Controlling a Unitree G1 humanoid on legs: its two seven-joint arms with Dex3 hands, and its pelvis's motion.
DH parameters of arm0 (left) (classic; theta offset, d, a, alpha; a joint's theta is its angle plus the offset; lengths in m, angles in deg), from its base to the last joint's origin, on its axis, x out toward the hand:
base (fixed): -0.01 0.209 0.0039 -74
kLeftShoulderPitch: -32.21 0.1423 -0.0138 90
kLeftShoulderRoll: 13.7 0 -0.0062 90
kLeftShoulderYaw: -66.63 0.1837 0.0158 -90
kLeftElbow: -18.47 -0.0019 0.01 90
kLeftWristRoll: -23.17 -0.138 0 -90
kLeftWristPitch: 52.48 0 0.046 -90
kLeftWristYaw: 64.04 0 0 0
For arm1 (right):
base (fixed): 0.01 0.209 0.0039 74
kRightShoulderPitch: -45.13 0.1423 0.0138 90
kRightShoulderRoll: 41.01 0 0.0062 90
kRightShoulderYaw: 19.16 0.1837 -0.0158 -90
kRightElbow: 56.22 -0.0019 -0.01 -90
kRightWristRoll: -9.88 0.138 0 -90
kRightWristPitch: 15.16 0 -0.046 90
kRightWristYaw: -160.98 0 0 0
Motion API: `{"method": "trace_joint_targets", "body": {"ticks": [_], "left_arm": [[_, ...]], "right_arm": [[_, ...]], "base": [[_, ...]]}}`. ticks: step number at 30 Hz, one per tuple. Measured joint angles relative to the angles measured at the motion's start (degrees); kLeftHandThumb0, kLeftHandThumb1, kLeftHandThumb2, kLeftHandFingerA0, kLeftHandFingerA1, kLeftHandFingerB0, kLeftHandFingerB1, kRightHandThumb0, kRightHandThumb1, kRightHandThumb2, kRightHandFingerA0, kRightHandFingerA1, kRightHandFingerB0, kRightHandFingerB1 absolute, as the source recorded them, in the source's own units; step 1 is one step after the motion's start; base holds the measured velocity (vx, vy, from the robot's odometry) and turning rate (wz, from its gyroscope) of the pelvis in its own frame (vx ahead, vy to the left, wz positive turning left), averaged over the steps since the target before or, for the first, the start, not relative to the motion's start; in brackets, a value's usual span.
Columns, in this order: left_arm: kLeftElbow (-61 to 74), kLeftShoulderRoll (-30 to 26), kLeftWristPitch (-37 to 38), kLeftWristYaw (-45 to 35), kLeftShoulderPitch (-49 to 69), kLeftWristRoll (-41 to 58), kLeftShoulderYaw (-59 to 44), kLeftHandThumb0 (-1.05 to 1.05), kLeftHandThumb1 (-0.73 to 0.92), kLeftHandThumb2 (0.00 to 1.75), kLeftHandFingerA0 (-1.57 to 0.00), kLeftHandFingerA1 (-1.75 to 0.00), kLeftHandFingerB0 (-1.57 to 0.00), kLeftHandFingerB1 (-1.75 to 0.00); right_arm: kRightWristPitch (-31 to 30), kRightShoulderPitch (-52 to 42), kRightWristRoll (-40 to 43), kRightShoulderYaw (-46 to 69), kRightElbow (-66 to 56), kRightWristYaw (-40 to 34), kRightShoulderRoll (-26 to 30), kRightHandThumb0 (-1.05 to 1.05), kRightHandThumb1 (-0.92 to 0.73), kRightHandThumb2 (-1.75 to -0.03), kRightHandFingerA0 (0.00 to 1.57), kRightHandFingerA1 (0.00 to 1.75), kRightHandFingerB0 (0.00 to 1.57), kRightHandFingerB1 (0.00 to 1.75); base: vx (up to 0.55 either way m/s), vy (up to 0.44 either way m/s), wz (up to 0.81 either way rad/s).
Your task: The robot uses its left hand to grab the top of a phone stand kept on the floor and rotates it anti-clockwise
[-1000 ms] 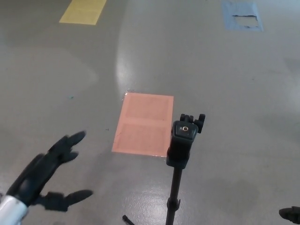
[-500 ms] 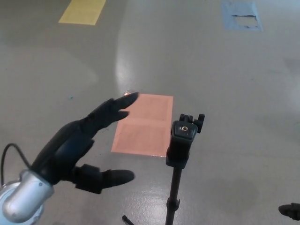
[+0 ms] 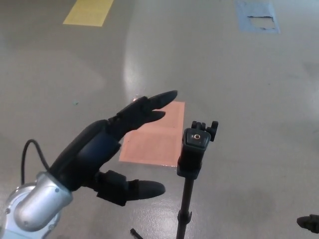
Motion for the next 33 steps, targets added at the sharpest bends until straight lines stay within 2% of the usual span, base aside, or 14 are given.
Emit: {"method": "trace_joint_targets", "body": {"ticks": [1,2,5,6,8,9,13,14,18,19,20,25,26,33], "left_arm": [[0.16,0.15,-0.61,-0.22,-0.71,-0.03,0.52,-0.32,0.26,0.85,-0.01,-0.47,-0.03,-0.52],[0.16,0.16,-0.64,-0.24,-0.77,-0.03,0.57,-0.32,0.26,0.85,-0.01,-0.47,-0.03,-0.52],[0.12,0.40,-1.46,-0.49,-2.38,-0.31,1.47,-0.32,0.26,0.85,-0.01,-0.47,-0.03,-0.52],[-0.08,0.49,-1.63,-0.50,-2.92,-0.46,1.79,-0.54,0.47,0.54,-0.25,-0.33,-0.05,-0.29],[-0.46,0.72,-1.82,-0.50,-3.83,-0.92,2.23,-0.54,0.47,0.54,-0.25,-0.33,-0.05,-0.29],[-0.67,0.80,-1.87,-0.49,-4.24,-1.15,2.40,-0.56,0.38,0.71,-0.20,-0.43,-0.04,-0.29],[-3.12,1.33,-1.92,-0.26,-6.25,-2.35,2.72,-0.59,0.39,0.68,-0.26,-0.41,-0.10,-0.36],[-3.48,1.36,-1.91,-0.17,-6.49,-2.49,2.72,-0.55,0.46,0.54,-0.44,-0.37,-0.14,-0.30],[-9.25,1.48,0.32,2.02,-9.45,-5.54,2.74,-0.59,0.39,0.68,-0.32,-0.43,-0.11,-0.37],[-10.57,1.48,0.99,2.56,-10.20,-6.27,2.74,-0.60,0.40,0.68,-0.26,-0.41,-0.10,-0.36],[-12.31,1.49,1.84,3.30,-11.21,-7.09,2.73,-0.60,0.40,0.68,-0.26,-0.41,-0.09,-0.36],[-15.93,1.52,4.14,5.18,-13.63,-8.99,2.68,-0.62,0.40,0.69,-0.26,-0.42,-0.08,-0.37],[-16.45,1.60,4.72,5.63,-13.97,-9.30,2.68,-0.64,0.42,0.71,-0.28,-0.43,-0.07,-0.37],[-16.78,1.94,5.56,6.84,-14.72,-11.36,3.05,-0.63,0.42,0.73,-0.27,-0.44,-0.07,-0.35]], "right_arm": [[0.00,0.03,0.00,0.02,0.07,0.00,0.00,-0.43,-0.64,-0.87,0.32,0.51,0.00,0.24],[0.00,0.03,0.00,0.03,0.07,0.00,0.00,-0.39,-0.78,-0.63,0.40,0.39,0.02,0.24],[0.02,0.08,0.00,0.06,0.08,0.00,0.02,-0.38,-0.79,-0.62,0.37,0.37,0.04,0.24],[0.03,0.10,-0.01,0.04,0.07,0.00,0.05,-0.38,-0.78,-0.63,0.36,0.38,0.03,0.25],[0.04,0.14,-0.03,0.03,0.08,0.00,0.07,-0.38,-0.78,-0.63,0.36,0.38,0.03,0.25],[0.04,0.14,-0.04,0.03,0.08,0.00,0.09,-0.38,-0.78,-0.62,0.36,0.38,0.03,0.24],[0.11,0.19,-0.04,0.03,0.08,0.01,0.10,-0.39,-0.76,-0.69,0.32,0.40,0.07,0.17],[0.12,0.20,-0.04,0.03,0.07,0.01,0.10,-0.39,-0.78,-0.63,0.35,0.38,0.04,0.25],[0.14,0.22,-0.10,-0.19,0.06,0.01,0.11,-0.39,-0.78,-0.62,0.33,0.37,0.04,0.24],[0.16,0.21,-0.11,-0.21,0.07,0.01,0.12,-0.43,-0.61,-0.86,0.21,0.47,0.00,0.26],[0.20,0.21,-0.09,-0.21,0.07,0.01,0.14,-0.44,-0.62,-0.87,0.25,0.48,0.00,0.26],[0.25,0.23,-0.11,-0.33,0.09,0.02,0.15,-0.43,-0.62,-0.87,0.25,0.49,0.00,0.25],[0.25,0.23,-0.10,-0.33,0.10,0.02,0.15,-0.38,-0.78,-0.63,0.40,0.39,0.03,0.25],[0.25,0.29,-0.10,-0.35,0.13,0.02,0.16,-0.38,-0.78,-0.63,0.41,0.39,0.03,0.25]], "base": [[0.00,0.000,0.00],[0.00,0.000,0.00],[0.00,0.000,0.00],[0.00,0.000,0.00],[0.00,0.000,0.00],[0.00,0.000,0.00],[0.00,0.000,0.00],[0.00,0.000,0.00],[0.00,0.000,0.00],[0.00,0.000,0.00],[0.00,0.000,0.00],[0.00,0.000,0.00],[0.00,0.000,0.00],[0.00,0.000,0.00]]}}
